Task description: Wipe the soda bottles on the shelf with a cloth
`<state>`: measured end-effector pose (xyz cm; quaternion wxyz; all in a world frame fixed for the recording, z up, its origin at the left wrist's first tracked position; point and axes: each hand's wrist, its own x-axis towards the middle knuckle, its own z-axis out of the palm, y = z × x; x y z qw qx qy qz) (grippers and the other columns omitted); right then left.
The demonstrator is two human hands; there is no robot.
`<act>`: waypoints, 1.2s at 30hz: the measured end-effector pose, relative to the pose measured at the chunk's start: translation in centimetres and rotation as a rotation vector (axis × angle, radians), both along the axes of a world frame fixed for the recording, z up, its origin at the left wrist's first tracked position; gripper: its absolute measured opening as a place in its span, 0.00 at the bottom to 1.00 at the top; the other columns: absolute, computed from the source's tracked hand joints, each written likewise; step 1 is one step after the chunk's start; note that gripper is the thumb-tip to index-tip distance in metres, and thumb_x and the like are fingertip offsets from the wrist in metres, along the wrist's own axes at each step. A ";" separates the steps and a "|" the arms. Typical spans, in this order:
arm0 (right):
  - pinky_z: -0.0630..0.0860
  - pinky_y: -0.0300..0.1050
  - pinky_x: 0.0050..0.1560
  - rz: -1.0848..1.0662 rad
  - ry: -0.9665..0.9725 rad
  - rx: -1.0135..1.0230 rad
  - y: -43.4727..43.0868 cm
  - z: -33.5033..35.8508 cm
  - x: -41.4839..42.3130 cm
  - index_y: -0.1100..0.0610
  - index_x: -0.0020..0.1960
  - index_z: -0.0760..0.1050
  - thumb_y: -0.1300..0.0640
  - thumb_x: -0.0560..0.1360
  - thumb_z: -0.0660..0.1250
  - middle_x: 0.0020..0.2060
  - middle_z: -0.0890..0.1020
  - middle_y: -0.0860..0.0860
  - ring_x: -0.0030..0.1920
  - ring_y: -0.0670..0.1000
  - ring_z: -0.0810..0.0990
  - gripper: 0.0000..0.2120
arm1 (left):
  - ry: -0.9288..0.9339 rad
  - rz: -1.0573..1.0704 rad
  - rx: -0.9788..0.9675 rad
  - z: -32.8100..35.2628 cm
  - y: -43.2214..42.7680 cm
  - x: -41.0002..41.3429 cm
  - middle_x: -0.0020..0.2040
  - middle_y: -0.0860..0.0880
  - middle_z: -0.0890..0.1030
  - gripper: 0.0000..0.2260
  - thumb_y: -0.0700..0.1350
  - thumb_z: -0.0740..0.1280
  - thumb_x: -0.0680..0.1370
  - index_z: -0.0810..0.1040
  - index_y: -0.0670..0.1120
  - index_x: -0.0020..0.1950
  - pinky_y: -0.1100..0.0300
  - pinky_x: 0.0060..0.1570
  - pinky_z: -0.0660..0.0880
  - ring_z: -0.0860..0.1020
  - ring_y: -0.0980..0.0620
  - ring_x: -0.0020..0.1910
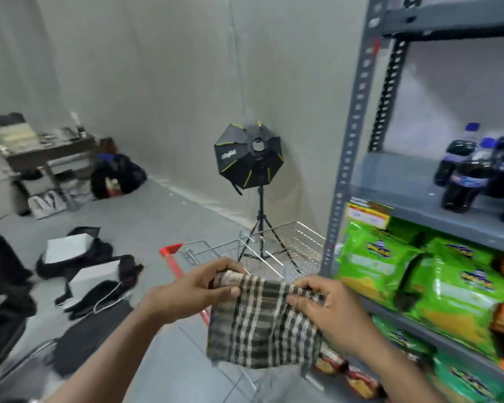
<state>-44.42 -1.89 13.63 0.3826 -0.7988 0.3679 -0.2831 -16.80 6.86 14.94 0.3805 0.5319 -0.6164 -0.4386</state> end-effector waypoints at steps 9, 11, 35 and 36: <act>0.71 0.26 0.48 -0.037 0.047 0.403 -1.2 -9.9 19.2 0.39 0.44 0.79 0.56 0.79 0.69 0.45 0.77 0.28 0.50 0.27 0.74 0.11 | -0.100 0.259 0.102 -9.8 -4.1 16.9 0.50 0.50 0.79 0.09 0.45 0.68 0.81 0.73 0.52 0.61 0.62 0.48 0.76 0.78 0.59 0.46; 0.78 0.40 0.55 -0.108 0.103 0.448 -2.0 -12.5 21.5 0.44 0.49 0.79 0.57 0.80 0.68 0.50 0.76 0.34 0.58 0.42 0.79 0.07 | -0.262 0.281 0.139 -12.6 -6.4 18.1 0.50 0.52 0.80 0.09 0.47 0.67 0.81 0.72 0.53 0.61 0.62 0.46 0.75 0.80 0.56 0.47; 0.83 0.46 0.47 -0.230 0.517 0.394 -4.2 -22.1 25.3 0.56 0.65 0.78 0.53 0.77 0.70 0.54 0.84 0.51 0.44 0.49 0.84 0.17 | -1.061 0.127 0.089 -23.7 -12.7 19.0 0.66 0.50 0.80 0.21 0.57 0.51 0.83 0.69 0.51 0.72 0.49 0.66 0.66 0.75 0.48 0.62; 0.82 0.41 0.45 -0.226 0.508 0.379 -4.2 -22.1 25.3 0.55 0.67 0.76 0.53 0.77 0.69 0.59 0.83 0.52 0.43 0.46 0.83 0.19 | -1.068 0.123 0.085 -23.7 -12.7 19.1 0.67 0.49 0.79 0.21 0.58 0.52 0.83 0.68 0.51 0.72 0.48 0.67 0.66 0.75 0.47 0.63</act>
